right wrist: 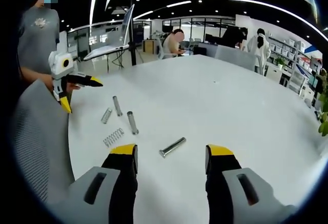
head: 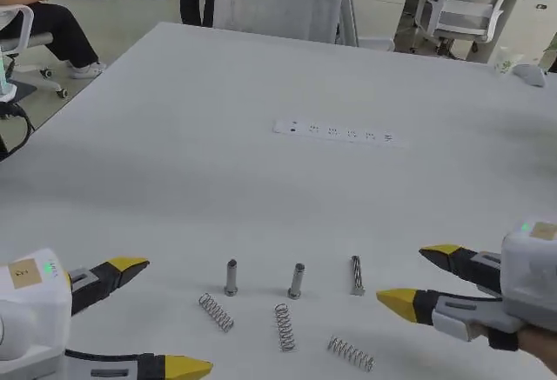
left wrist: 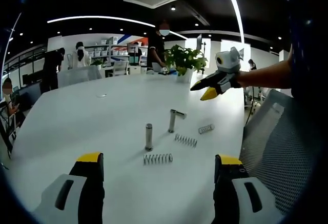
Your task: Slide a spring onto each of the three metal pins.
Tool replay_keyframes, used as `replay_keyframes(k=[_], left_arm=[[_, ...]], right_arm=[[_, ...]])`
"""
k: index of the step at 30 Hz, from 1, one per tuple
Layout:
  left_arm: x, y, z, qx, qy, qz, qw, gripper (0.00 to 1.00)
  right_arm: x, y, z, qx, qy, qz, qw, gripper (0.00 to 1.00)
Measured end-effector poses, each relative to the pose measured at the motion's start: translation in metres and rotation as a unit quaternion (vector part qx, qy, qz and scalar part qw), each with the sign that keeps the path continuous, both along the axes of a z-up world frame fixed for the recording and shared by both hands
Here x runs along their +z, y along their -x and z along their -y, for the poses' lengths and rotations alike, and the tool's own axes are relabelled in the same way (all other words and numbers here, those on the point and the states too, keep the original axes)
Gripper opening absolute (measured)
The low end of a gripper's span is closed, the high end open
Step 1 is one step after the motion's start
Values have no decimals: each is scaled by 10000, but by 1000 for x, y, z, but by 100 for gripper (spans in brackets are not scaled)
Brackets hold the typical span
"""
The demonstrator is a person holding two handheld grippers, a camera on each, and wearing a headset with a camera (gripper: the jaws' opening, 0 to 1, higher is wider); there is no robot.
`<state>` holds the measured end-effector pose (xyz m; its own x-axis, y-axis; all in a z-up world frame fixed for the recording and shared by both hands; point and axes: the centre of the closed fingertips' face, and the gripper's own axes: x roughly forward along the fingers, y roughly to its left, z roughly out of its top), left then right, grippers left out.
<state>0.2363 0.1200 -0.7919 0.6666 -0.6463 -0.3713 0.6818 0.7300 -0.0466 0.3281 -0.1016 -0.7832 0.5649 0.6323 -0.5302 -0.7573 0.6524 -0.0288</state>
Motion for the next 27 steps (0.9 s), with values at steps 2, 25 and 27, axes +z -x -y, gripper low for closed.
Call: replay_keyframes(k=[2,25,27], left_arm=[[0,0,1,-2,16,2,10000,87],[1,-2,1,-11,8,12,10000,85],[1,-2,2,-11,4,14,10000,85]], right_arm=[[-3,-6,-3,-56,0,-130,9999,53],[-50,-45,-22,-838,587,-1131,9883,32],[-52,-46,-23,-883,606,-1233,9866,31]])
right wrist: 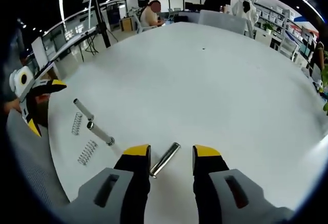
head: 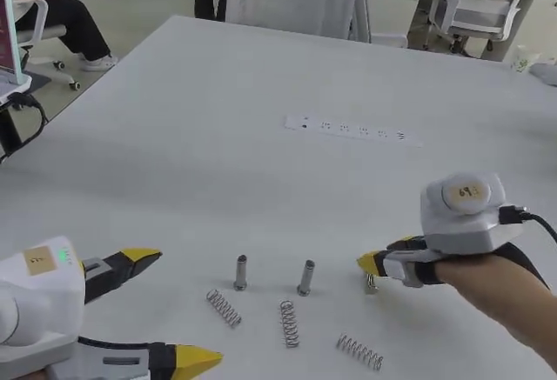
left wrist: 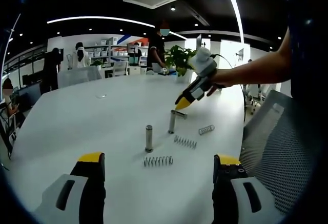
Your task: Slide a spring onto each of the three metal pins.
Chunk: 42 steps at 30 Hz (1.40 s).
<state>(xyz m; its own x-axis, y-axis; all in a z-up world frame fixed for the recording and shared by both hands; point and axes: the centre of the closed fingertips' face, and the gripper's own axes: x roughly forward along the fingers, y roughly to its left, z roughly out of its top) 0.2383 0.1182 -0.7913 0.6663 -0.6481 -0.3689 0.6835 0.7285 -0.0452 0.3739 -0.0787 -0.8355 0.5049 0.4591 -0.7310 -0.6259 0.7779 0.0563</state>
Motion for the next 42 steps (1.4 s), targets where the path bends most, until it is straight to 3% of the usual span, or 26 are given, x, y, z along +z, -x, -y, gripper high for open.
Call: replay_keyframes(k=[16,31,35,42], left_arm=[[-2,-1,-1,33,53,-15,10000,83],[-1,-1,-3,75,90,-12,9999,82],[-1,0,-4,87,106,-21,9999,82],[-2,-1,-4,80,104,-33,9999,81]], right_arm=[[-19,-2,0,-278,328,-454,9980,21],[-25,-2,-1,-295,636,-528,9961,14],[-27,-2,0,-170,881,-464,9949,12],[-26,-3,-1,-133,904,-494,9946,11]])
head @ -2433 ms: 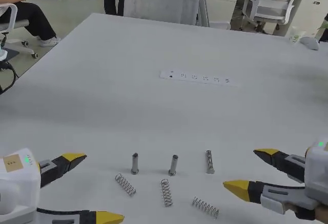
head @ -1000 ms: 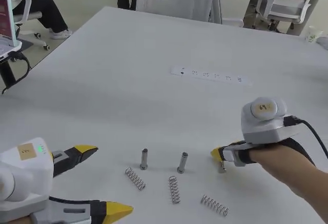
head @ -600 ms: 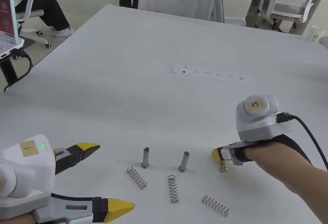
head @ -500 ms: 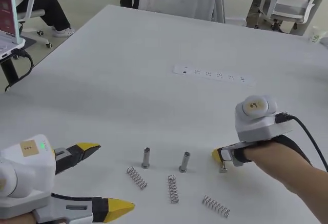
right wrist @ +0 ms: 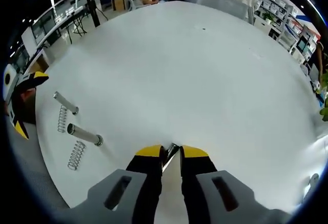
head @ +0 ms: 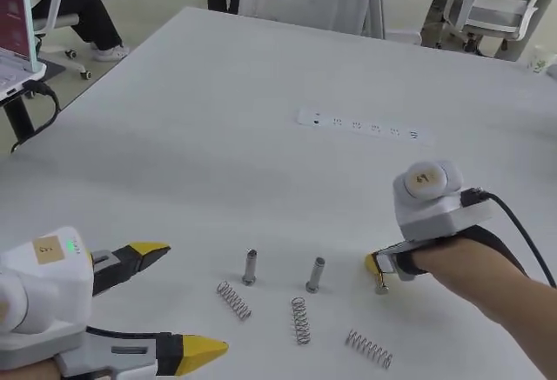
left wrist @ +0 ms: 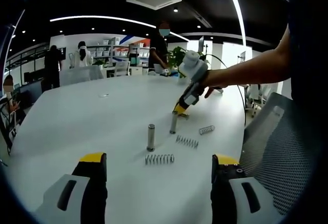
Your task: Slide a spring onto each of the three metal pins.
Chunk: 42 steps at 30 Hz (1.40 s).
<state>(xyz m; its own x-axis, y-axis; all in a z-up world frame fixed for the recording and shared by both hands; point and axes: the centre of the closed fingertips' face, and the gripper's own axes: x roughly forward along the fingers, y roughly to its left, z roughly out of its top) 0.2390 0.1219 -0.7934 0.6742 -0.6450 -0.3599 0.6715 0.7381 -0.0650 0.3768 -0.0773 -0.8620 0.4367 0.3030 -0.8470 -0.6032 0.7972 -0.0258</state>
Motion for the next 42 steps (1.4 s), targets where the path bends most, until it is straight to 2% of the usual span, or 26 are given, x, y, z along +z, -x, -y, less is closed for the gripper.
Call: replay_keyframes(k=[6,12,29,35,42], left_arm=[[1,-1,0,9,15,15,10000,81],[1,0,0,12,21,6,10000,81],[3,-2,2,0,43,16,10000,79],[4,-3,1,19,50,27,10000,79],[3,-4,3,1,56,40,10000,79]], right_arm=[[0,0,1,-182,72,-61,9998,12],[-1,0,1,-276,22,-159,9995,9],[0,0,0,-162,142,-119,9997,6],[7,0,0,-175,40,-45,9998,5],[16,8,-1,-125,-62,51,9999,5]])
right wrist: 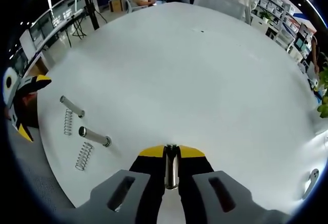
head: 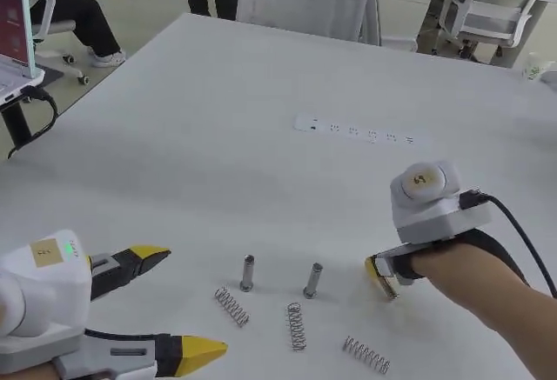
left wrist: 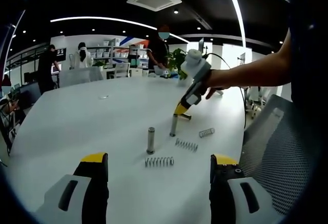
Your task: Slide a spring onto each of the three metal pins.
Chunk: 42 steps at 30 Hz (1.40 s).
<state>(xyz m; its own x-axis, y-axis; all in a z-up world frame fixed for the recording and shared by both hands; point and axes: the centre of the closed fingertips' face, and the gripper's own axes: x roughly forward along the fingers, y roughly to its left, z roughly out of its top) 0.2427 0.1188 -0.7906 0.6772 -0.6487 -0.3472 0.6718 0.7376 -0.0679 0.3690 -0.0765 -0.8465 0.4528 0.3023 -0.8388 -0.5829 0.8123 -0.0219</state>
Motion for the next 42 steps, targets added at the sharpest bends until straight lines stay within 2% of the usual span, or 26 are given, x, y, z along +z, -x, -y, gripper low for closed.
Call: replay_keyframes(k=[6,17,33,39,42], left_arm=[[1,0,2,-47,-17,10,10000,78],[6,1,3,-83,-39,62,9999,78],[7,4,2,-112,-64,78,9999,78],[7,5,3,-122,-70,65,9999,78],[6,5,3,-120,-67,61,9999,78]], right_arm=[[12,7,0,55,-159,169,9997,5],[24,18,3,-17,-351,329,9988,5],[33,29,5,11,-606,626,9962,5],[34,31,6,8,-626,718,9955,5],[34,30,6,77,-651,847,9942,5]])
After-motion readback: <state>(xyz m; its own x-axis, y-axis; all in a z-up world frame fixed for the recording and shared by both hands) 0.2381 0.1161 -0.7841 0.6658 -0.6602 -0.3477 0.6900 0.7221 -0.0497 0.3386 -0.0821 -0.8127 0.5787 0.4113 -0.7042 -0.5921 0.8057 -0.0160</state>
